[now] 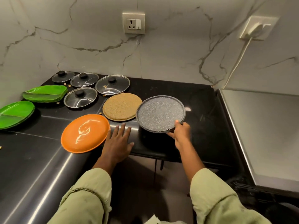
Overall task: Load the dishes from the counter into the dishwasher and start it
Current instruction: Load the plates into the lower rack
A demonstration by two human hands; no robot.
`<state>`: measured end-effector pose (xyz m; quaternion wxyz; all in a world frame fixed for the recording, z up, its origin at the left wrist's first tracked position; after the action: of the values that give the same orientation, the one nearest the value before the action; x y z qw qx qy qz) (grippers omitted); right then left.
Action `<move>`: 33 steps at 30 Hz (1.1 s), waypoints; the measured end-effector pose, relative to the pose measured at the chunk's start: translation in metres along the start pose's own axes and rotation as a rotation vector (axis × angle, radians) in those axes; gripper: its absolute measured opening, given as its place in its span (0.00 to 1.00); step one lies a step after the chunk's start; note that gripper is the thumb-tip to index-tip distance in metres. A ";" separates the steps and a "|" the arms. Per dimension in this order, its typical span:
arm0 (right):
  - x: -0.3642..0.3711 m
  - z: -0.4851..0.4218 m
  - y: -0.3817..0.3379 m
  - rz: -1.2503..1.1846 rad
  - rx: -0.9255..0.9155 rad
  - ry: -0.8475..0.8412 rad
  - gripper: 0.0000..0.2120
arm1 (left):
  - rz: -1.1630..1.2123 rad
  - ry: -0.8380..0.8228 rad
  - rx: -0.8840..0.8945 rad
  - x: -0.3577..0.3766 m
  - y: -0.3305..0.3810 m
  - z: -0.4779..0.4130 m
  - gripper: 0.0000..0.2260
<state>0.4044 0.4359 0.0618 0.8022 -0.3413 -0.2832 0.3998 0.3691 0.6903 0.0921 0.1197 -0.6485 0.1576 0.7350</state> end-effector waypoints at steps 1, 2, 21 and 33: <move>-0.008 0.003 0.000 0.011 0.002 0.000 0.08 | -0.006 0.027 -0.004 -0.005 0.005 0.002 0.32; -0.017 0.005 0.001 0.014 0.004 -0.002 0.08 | -0.018 0.046 -0.009 -0.008 0.013 0.006 0.32; -0.182 0.062 0.059 0.048 -0.026 -0.011 0.05 | -0.088 0.240 0.052 0.000 0.170 0.100 0.32; -0.268 0.196 0.124 0.019 -0.022 -0.005 0.06 | -0.006 0.235 0.065 0.022 0.227 0.241 0.32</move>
<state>0.0674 0.3308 0.0360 0.7937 -0.3518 -0.2864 0.4052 0.0591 0.5739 0.1143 0.1236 -0.7264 0.1924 0.6481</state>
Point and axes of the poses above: each hand's wrist, its own z-axis away from the middle knuckle, its own x-axis out of the palm, y = z × x, the point moved 8 cm from there along -z, towards the middle knuckle, and after that the axes turned 12 degrees about x, right-handed, at the moved point
